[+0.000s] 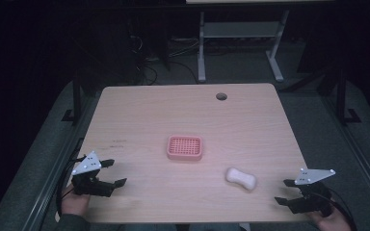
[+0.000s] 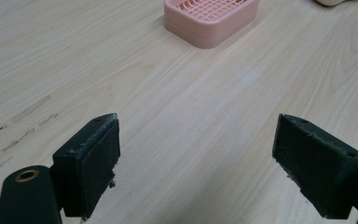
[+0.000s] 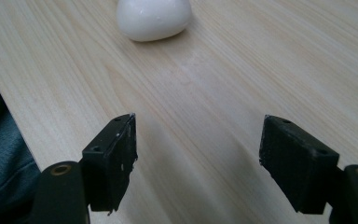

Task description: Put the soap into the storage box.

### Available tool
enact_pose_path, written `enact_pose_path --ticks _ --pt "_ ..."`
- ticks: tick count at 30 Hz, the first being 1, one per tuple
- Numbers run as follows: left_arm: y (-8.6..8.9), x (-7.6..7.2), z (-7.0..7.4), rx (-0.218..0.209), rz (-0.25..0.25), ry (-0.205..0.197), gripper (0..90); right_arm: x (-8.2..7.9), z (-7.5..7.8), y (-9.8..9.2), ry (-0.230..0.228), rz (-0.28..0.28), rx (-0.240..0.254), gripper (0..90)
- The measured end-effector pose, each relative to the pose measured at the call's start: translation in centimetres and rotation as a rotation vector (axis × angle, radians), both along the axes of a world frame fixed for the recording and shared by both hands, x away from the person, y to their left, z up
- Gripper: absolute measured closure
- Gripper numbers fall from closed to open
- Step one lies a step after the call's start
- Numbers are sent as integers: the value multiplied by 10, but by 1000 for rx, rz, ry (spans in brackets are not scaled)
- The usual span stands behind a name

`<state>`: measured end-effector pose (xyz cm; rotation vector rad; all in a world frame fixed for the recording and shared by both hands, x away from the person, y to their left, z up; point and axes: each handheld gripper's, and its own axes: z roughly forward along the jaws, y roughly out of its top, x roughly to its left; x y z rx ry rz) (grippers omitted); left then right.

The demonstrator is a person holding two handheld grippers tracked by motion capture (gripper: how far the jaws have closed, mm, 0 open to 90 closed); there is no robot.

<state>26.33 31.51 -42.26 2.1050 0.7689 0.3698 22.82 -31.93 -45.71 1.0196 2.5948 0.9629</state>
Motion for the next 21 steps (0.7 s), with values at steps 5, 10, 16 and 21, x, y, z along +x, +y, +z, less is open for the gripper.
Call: enact_pose_path --ticks 5,10,16,21 --pt "1 0 0 -6 2 -2 148 2 3 6 -6 18 -11 263" --pt "0 -1 0 0 -1 -5 148 6 6 18 0 49 -49 263" --pt "0 0 1 0 1 -5 148 11 12 26 -2 69 -54 262" --pt "0 -1 1 -1 -1 -7 148 14 16 33 -8 86 -67 257"
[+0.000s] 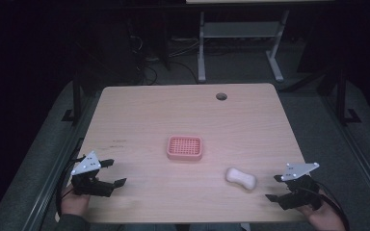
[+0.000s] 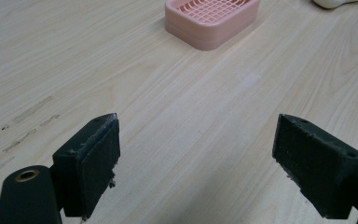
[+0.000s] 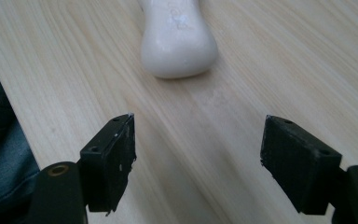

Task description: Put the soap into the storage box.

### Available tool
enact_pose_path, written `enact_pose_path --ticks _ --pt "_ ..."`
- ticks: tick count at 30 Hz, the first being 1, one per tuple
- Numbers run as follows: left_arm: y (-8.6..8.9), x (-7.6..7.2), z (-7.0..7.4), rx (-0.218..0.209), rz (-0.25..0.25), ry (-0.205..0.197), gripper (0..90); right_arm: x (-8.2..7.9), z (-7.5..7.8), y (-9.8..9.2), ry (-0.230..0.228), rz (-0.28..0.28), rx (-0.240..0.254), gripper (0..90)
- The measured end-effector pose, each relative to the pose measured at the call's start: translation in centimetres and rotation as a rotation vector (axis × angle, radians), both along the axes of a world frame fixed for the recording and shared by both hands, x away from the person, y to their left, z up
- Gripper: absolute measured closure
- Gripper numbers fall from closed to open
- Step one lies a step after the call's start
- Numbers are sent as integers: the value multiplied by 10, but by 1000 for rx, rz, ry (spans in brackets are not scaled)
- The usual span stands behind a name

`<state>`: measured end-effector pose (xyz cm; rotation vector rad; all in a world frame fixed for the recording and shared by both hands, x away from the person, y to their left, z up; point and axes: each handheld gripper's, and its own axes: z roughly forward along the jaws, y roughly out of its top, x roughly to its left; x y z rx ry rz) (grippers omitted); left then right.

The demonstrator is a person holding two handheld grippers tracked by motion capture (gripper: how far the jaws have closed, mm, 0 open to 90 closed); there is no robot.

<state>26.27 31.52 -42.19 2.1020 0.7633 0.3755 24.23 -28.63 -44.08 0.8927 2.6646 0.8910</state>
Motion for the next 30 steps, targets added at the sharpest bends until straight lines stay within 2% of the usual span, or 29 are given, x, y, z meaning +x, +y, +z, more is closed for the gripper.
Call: enact_pose_path --ticks 4,19,24,30 --pt "1 -1 0 -11 6 1 148 3 3 6 -1 14 -14 257" --pt "0 0 0 -11 3 -1 148 13 11 23 3 55 -39 257" --pt "0 -1 1 -11 1 -1 148 18 15 32 6 73 -64 257" --pt "2 -1 1 -16 6 -3 148 24 21 39 -8 97 -79 257"
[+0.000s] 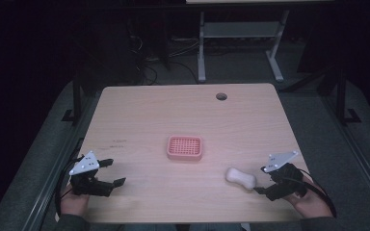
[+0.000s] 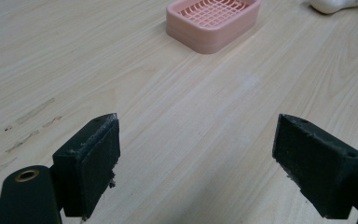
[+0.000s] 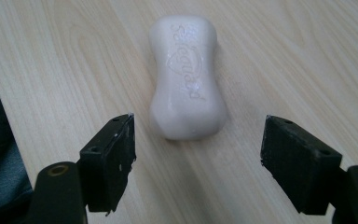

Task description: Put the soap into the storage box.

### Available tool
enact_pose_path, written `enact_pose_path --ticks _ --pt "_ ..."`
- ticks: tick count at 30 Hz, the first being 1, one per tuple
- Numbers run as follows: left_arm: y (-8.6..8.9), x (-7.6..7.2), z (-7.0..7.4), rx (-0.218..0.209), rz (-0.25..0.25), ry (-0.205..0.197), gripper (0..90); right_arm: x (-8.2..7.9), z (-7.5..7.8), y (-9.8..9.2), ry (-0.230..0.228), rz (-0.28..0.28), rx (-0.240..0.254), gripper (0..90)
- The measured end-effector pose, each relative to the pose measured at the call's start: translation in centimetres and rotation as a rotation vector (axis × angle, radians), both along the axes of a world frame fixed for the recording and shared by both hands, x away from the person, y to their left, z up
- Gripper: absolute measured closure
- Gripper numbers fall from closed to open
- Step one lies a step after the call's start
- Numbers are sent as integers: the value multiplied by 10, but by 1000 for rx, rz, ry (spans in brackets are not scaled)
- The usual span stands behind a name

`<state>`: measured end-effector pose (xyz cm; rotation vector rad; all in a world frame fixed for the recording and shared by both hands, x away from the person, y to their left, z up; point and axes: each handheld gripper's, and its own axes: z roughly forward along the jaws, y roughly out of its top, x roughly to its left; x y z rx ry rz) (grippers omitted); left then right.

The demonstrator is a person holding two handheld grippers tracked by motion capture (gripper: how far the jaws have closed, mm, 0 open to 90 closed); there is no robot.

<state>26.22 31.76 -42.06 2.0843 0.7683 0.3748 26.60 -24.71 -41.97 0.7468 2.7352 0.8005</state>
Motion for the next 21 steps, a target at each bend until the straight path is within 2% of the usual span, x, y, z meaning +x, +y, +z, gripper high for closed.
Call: enact_pose_path --ticks 12,21 --pt "0 0 0 -2 -1 -2 148 10 7 19 -14 56 -29 259" --pt "1 0 0 -8 4 -2 148 18 3 33 2 80 -43 266"
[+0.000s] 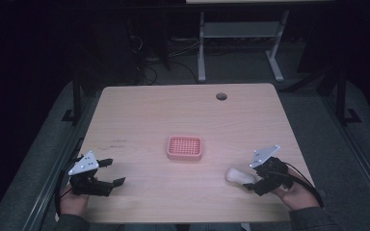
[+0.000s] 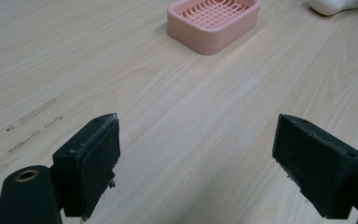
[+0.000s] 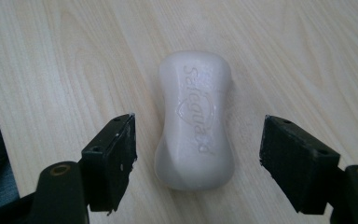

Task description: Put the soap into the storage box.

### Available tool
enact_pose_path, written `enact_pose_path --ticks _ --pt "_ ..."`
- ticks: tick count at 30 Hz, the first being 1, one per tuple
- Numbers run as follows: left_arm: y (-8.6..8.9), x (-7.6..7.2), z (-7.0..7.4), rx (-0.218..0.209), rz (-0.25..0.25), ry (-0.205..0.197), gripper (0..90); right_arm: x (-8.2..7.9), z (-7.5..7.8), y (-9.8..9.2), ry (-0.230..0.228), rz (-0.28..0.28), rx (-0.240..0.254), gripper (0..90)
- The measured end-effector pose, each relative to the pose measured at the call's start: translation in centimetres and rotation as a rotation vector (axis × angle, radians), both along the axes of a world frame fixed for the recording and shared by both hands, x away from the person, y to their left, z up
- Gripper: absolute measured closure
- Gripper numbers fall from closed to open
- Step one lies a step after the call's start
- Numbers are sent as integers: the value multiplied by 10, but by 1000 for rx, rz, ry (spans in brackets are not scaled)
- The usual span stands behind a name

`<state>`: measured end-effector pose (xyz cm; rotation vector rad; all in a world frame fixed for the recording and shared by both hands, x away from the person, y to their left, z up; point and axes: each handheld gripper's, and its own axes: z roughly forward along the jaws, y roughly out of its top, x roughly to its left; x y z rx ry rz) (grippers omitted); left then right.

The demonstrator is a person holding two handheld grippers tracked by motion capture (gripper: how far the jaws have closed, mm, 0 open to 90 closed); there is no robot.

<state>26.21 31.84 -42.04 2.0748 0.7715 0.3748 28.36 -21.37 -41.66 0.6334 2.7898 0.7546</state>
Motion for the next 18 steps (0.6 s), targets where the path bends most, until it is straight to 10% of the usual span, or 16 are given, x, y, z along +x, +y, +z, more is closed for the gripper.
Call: enact_pose_path --ticks 18 --pt "0 0 0 -2 0 0 148 13 -13 19 35 16 -51 306"
